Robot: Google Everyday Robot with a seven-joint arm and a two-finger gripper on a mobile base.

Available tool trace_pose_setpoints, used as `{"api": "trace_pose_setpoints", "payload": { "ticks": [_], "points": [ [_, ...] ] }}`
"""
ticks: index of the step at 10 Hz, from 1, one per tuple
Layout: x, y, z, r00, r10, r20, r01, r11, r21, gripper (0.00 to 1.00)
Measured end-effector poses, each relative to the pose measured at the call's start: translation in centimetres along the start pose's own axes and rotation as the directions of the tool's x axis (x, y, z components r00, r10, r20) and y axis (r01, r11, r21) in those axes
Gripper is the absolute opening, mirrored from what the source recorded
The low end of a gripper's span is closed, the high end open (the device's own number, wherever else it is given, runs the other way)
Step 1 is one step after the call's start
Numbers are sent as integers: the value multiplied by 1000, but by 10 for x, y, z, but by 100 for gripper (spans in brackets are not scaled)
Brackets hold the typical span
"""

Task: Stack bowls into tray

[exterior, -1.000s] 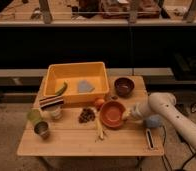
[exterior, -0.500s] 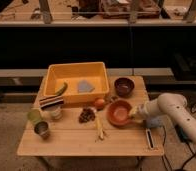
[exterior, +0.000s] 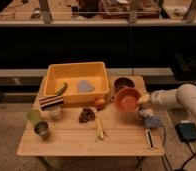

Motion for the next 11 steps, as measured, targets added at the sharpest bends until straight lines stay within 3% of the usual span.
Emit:
{"api": "trace_pose_setpoints", "payload": {
  "ticks": [2, 5, 8, 11],
  "points": [
    [34, -7, -8, 998, 52, -34, -49, 996, 75, 0],
    [88, -19, 8, 995, 99, -21, -95, 983, 156, 0],
    [115, -40, 33, 995, 96, 1, -94, 978, 184, 0],
    [122, -34, 64, 993, 113, 29, -117, 977, 176, 0]
  ]
}}
